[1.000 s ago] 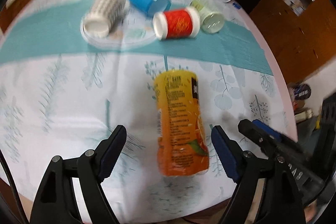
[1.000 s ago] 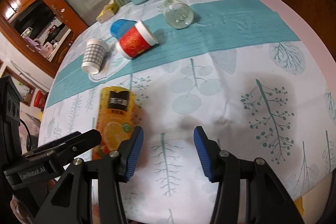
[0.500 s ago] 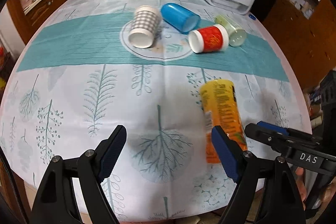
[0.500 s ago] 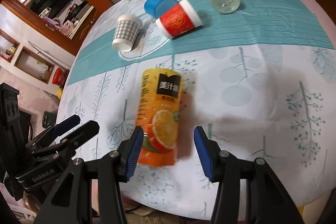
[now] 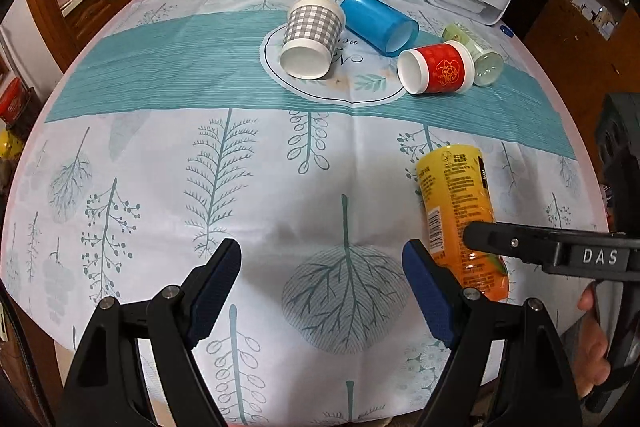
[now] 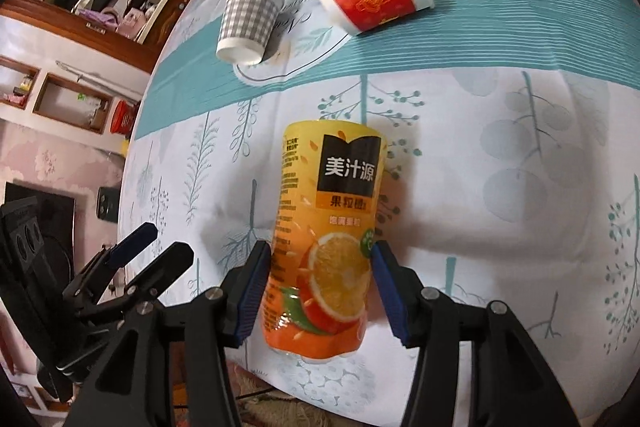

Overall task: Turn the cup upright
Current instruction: 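Grasp the orange juice cup with the right gripper while the left gripper releases it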

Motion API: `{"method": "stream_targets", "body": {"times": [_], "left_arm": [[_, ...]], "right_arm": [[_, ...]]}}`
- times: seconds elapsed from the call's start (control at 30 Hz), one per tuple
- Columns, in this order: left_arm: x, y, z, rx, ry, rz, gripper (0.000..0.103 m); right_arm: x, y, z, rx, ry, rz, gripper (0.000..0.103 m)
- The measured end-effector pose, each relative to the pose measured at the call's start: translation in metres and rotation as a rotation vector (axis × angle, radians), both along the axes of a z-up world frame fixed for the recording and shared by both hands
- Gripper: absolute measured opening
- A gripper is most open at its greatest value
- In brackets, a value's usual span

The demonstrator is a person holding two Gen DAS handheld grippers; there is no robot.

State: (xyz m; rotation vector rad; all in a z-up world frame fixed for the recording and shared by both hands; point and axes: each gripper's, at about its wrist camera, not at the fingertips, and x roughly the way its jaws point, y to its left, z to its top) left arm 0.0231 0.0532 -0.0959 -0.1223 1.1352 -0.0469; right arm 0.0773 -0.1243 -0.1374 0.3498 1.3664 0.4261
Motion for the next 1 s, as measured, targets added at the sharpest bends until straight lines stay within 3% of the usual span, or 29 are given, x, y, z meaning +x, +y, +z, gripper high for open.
{"method": "stream_targets", "body": {"times": [0.37,0.73,0.9,1.0], "left_arm": [[0.004,-0.002,-0.005,-0.021,0.022,-0.015,0.082],[0.003,-0.002,-0.008,-0.030,0.036,-0.022,0.082],[0.002,0.001,-0.008,-0.034,0.035,-0.011,0.082],[0.002,0.002,-0.008,-0.037,0.030,-0.004,0.082]], "right_arm": [[0.022,0.006,-0.015,0.070,0.126,0.054,0.058],[0.027,0.013,-0.022,0.095,0.145,0.056,0.059],[0.019,0.010,-0.008,0.068,0.049,0.068,0.056],[0.010,0.007,0.009,0.044,-0.087,0.045,0.056]]}}
